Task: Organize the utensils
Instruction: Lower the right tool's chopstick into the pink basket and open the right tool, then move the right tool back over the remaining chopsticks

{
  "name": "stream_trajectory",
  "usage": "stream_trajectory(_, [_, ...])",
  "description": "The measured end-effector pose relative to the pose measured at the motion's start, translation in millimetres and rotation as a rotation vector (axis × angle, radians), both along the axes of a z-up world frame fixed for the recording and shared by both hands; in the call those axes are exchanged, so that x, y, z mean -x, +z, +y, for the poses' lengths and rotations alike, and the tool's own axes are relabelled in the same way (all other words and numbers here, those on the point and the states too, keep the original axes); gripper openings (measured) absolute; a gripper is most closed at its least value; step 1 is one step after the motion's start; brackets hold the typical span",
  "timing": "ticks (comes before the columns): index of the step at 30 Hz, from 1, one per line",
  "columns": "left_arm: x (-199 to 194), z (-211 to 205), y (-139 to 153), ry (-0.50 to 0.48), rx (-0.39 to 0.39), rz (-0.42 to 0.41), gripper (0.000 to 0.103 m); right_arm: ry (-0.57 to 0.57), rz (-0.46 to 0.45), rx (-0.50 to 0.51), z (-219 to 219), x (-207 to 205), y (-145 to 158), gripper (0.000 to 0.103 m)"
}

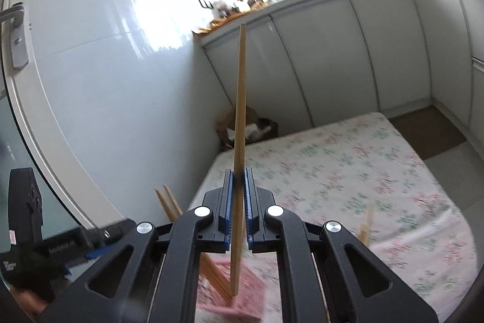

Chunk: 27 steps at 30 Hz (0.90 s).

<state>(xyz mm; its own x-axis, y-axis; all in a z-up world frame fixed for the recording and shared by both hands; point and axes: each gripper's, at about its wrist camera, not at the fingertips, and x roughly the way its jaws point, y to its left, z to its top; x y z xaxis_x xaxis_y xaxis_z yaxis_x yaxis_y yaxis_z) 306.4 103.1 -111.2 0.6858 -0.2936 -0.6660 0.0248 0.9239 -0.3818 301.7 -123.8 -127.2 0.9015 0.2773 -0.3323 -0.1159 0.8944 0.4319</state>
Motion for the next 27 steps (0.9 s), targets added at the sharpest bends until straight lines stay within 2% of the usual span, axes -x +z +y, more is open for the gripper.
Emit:
stream_trajectory(8, [-4, 11, -3, 0.04, 0.049, 0.04, 0.083, 0.048, 0.015, 0.128, 46, -12, -26, 0.007])
stream_trajectory(14, [-6, 16, -3, 0.056, 0.061, 0.041, 0.083, 0.055, 0.034, 0.14, 49, -10, -46, 0.008])
stream_trajectory(17, [-5, 15, -3, 0.047, 0.055, 0.039, 0.083, 0.122, 0.072, 0.141, 50, -8, -48, 0.009])
stream_trajectory(18, [-5, 14, -4, 0.047, 0.053, 0.038, 0.083, 0.146, 0.084, 0.15, 50, -7, -47, 0.017])
stream_trajectory(20, [-4, 12, -3, 0.042, 0.052, 0.033, 0.084, 0.174, 0.087, 0.162, 44, -2, -39, 0.019])
stream_trajectory(24, [0, 4, 2, 0.022, 0.037, 0.01, 0.084, 0.146, 0.096, 0.135, 4, 11, -10, 0.019])
stream_trajectory(27, [6, -10, 8, -0.008, 0.004, -0.023, 0.084, 0.078, 0.178, 0.128, -35, 16, 1, 0.019])
